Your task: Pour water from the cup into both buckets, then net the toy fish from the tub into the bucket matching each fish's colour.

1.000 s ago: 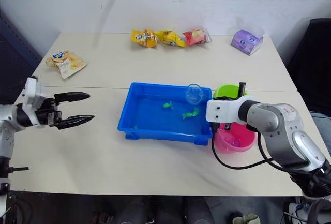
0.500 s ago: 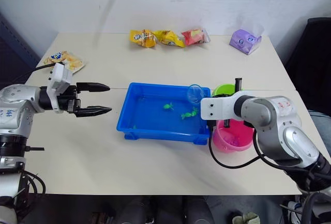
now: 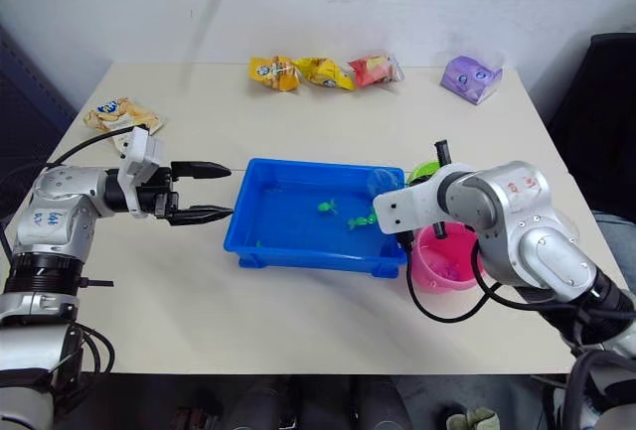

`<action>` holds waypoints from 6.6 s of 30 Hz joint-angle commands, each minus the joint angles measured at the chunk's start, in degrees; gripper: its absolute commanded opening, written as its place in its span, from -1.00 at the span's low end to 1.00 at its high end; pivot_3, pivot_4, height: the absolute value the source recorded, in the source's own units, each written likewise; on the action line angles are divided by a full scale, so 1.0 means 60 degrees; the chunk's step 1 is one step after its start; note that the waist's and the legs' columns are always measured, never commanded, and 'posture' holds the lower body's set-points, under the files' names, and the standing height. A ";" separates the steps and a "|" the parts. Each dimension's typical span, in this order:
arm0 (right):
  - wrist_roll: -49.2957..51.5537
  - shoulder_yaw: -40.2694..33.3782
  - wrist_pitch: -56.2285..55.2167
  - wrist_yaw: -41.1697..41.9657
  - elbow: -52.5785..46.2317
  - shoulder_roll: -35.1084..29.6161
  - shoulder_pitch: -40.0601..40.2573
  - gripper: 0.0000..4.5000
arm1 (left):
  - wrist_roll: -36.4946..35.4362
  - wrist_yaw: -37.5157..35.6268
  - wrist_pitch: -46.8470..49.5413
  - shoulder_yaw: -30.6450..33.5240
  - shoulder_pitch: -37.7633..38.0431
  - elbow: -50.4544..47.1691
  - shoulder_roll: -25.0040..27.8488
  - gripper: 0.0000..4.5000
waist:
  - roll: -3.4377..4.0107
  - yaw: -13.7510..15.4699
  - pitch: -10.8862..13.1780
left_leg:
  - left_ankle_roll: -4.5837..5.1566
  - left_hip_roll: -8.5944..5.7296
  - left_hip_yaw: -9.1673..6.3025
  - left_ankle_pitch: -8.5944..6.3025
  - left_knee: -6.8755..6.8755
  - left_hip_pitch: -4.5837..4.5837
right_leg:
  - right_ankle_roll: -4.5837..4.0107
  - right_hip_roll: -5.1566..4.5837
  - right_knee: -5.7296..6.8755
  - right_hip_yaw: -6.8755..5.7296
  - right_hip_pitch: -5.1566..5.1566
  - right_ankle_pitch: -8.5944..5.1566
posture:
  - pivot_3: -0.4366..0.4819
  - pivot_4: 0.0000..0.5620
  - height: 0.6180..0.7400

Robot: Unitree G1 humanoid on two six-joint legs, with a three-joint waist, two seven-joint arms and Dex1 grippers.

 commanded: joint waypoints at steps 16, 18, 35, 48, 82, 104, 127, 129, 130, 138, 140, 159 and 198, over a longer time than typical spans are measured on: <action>0.0490 -0.0834 0.0966 0.1933 -0.0336 0.0872 0.0078 -1.00 | -0.0264 0.0219 0.0291 0.0257 0.0438 -0.1065 -0.0028 0.97 | 0.0000 0.0004 0.0000 | 0.0000 0.0000 -0.0004 -0.0001 0.0066 -0.0009 | 0.0000 -0.0001 0.0014 -0.0002 -0.0001 0.0000 | -0.05 -0.47 1.00; 0.0587 -0.0862 0.1447 0.2221 -0.0366 0.0986 -0.0126 -1.00 | -0.0287 0.0249 0.0341 0.0265 0.0491 -0.1156 -0.0033 0.97 | 0.0000 -0.0010 0.0000 | 0.0000 0.0000 -0.0004 -0.0001 0.0071 -0.0009 | 0.0000 -0.0001 0.0017 -0.0001 -0.0001 0.0000 | -0.05 -0.47 1.00; 0.2028 -0.0771 0.4429 0.2693 -0.1267 0.1412 0.0494 -1.00 | -0.0344 0.0321 0.0505 0.0348 0.0643 -0.1403 0.0064 0.97 | 0.0000 -0.0003 0.0000 | 0.0001 0.0000 -0.0006 -0.0003 0.0093 -0.0012 | 0.0000 -0.0003 0.0055 0.0000 -0.0003 0.0000 | -0.05 -0.47 1.00; 0.3512 -0.0648 0.5454 0.1389 -0.1179 0.1913 0.0205 -1.00 | -0.0382 0.0362 0.0734 0.0523 0.0880 -0.1704 0.0353 0.97 | 0.0000 0.0003 0.0000 | 0.0002 0.0000 -0.0007 -0.0004 0.0099 -0.0012 | 0.0000 -0.0005 0.0047 0.0000 -0.0005 0.0000 | -0.05 -0.47 1.00; 0.9147 -0.3944 0.3604 -0.2405 -0.0843 0.4448 0.1895 -1.00 | -0.0323 -0.1025 0.0037 0.0989 0.0315 -0.0020 0.1544 0.97 | -0.0010 -0.0003 -0.0005 | 0.0009 0.0000 -0.0003 -0.0008 0.0095 -0.0047 | 0.0000 -0.0008 0.0100 0.0000 -0.0052 0.0000 | -0.05 -0.47 1.00; 1.1252 -1.0067 0.2925 -0.3625 -0.1368 0.1908 0.5781 -1.00 | -0.1862 0.2449 0.2627 0.1275 0.0555 -0.3035 -0.0956 0.97 | -0.0013 0.0006 -0.0007 | 0.0017 0.0000 0.0000 -0.0010 0.0094 -0.0017 | 0.0002 -0.0005 0.0059 0.0010 -0.0008 0.0001 | -0.05 -0.47 1.00; 0.2199 -0.8251 -1.0776 -0.8406 0.5690 -0.1636 0.6558 -1.00 | -0.1942 0.2474 0.2215 0.0982 0.1195 -0.3834 -0.1331 0.97 | -0.0012 0.0012 -0.0007 | 0.0010 0.0000 0.0002 -0.0005 0.0090 0.0026 | 0.0012 0.0002 0.0009 0.0010 0.0056 0.0006 | -0.05 -0.47 1.00; 0.1604 -0.8147 -1.1027 -0.9101 0.5969 -0.1754 0.6547 -1.00 | -0.1986 0.2490 0.2339 0.0959 0.1205 -0.3893 -0.1346 0.97 | -0.0012 0.0017 -0.0007 | 0.0006 0.0000 0.0002 -0.0003 0.0090 0.0029 | 0.0012 0.0002 0.0011 0.0010 0.0059 0.0006 | -0.05 -0.47 1.00; 0.1237 -0.8072 -1.1246 -0.9543 0.6071 -0.1819 0.6536 -1.00 | -0.1985 0.2492 0.2357 0.0944 0.1192 -0.3910 -0.1360 0.97 | -0.0012 0.0017 -0.0007 | 0.0004 0.0001 0.0002 -0.0002 0.0091 0.0030 | 0.0012 0.0004 0.0011 0.0009 0.0060 0.0006 | -0.05 -0.47 1.00; -0.0425 -0.7673 -1.1532 -1.1770 0.6341 -0.2231 0.6263 -1.00 | -0.1838 0.2575 0.2138 0.0882 0.1078 -0.3850 -0.1487 0.97 | -0.0011 0.0006 -0.0007 | 0.0001 0.0001 0.0006 0.0000 0.0093 0.0031 | 0.0011 0.0006 0.0014 0.0013 0.0061 0.0006 | -0.05 -0.47 1.00; -0.0727 -0.7434 -1.1490 -1.2113 0.6464 -0.2352 0.6245 -1.00 | -0.1750 0.2552 0.1990 0.0831 0.1100 -0.3830 -0.1483 0.97 | -0.0012 0.0010 -0.0007 | 0.0000 0.0001 0.0005 0.0000 0.0093 0.0032 | 0.0011 0.0008 0.0013 0.0013 0.0061 0.0006 | -0.05 -0.47 1.00; -0.0769 -0.6329 -1.0696 -1.4025 0.6309 -0.2208 0.6377 -1.00 | -0.1414 0.2565 0.1047 0.0537 0.1335 -0.3556 -0.1736 0.97 | -0.0007 0.0015 -0.0008 | -0.0004 0.0007 0.0011 0.0003 0.0093 0.0036 | 0.0011 0.0019 0.0008 0.0021 0.0067 0.0006 | -0.05 -0.47 1.00; 0.5699 -0.2249 -0.3101 -0.0981 0.1832 -0.0870 0.2328 -1.00 | -0.1318 0.1720 0.1101 0.0426 0.1933 -0.3919 -0.0845 0.97 | -0.0005 0.0236 -0.0007 | 0.0028 0.0010 -0.0007 -0.0017 0.0110 0.0024 | 0.0018 0.0001 -0.0009 0.0000 0.0069 0.0010 | -0.05 -0.47 1.00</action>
